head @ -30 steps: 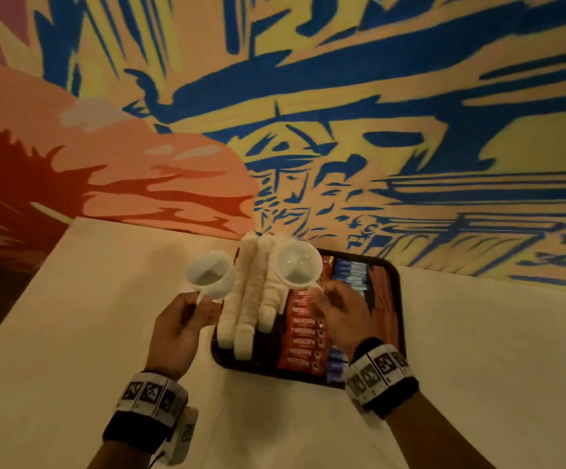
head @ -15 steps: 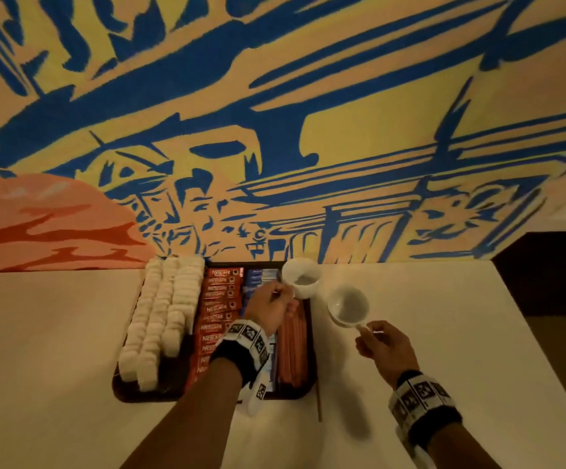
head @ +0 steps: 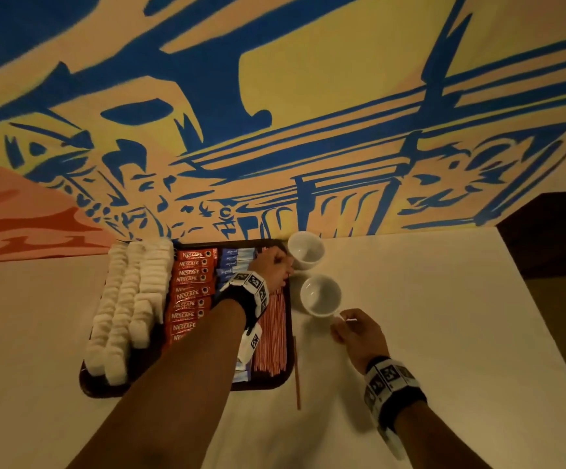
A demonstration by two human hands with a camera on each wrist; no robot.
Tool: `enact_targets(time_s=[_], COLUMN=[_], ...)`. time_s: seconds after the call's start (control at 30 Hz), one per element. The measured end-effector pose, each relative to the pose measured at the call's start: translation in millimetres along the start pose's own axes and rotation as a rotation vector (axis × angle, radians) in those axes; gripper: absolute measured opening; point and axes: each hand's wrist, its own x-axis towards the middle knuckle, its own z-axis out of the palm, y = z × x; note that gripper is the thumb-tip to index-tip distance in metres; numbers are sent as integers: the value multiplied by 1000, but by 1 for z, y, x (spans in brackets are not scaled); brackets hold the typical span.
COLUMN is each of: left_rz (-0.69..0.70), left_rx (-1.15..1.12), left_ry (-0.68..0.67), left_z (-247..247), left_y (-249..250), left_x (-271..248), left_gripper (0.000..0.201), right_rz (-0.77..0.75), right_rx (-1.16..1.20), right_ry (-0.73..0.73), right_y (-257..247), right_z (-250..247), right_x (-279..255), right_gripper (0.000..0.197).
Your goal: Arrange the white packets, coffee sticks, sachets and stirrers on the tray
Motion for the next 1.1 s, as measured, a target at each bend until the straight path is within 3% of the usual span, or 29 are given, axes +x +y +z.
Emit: enact_targets(time_s=[0.23,0.8,1.1], left_rz=[-14,-30,-10], left_rx=[204,288,172], left_ry=[183,117,146], left_z=[2,0,-13], left_y=[-2,-9,-11], left_x=[11,17,-8], left_gripper=[18,27,23], right_rz=[-17,-1,40], right_rx=[-49,-214,-60], right_ry=[13,-20,30], right_y=[-11,-26,-23], right_z=[14,22,25], right_x=[8,4,-6], right_gripper=[9,26,37])
